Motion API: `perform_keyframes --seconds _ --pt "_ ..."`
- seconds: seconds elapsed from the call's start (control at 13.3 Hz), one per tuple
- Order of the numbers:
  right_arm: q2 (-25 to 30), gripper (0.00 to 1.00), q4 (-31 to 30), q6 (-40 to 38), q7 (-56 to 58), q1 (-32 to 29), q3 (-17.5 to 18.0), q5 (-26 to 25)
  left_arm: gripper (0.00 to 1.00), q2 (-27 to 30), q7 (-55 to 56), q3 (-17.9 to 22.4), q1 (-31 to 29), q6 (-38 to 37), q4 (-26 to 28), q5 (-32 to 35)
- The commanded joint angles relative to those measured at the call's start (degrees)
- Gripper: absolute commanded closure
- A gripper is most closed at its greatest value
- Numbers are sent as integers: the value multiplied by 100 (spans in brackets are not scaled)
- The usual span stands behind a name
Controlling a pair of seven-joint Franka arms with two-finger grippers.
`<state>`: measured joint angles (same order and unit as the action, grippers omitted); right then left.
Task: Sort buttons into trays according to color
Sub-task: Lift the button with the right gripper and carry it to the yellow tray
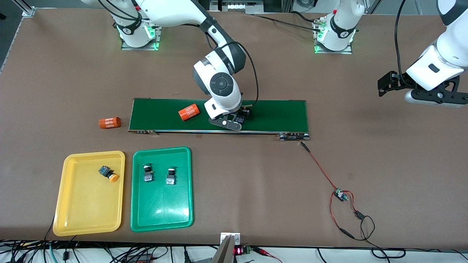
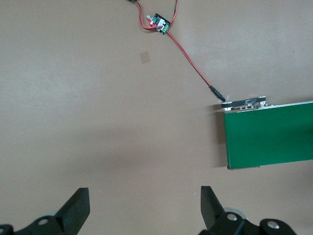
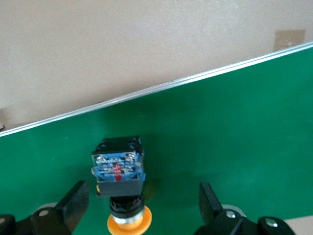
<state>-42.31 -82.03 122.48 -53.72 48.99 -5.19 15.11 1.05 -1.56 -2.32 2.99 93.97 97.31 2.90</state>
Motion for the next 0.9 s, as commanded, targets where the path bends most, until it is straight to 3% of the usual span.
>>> perform_keyframes --seconds 0.0,0.08,0.15,0.23,0.6,0.83 --pt "-23 0 -15 162 -138 14 18 -87 0 53 -64 21 26 -116 -63 -97" --pt "-23 10 -24 162 -130 5 10 -96 0 53 -55 21 34 -116 -63 -97" --pt "-23 47 -24 144 -138 -12 18 -78 0 53 -55 21 35 -125 -63 -97" --pt "-23 61 -24 144 -112 -21 18 -87 0 53 -55 21 35 -125 -63 -97" --pt "3 95 46 144 -16 -39 1 -104 0 53 -29 -23 35 -125 -89 -97" --pt "118 100 247 153 300 -196 -104 -140 0 44 6 -40 35 -125 -98 -97"
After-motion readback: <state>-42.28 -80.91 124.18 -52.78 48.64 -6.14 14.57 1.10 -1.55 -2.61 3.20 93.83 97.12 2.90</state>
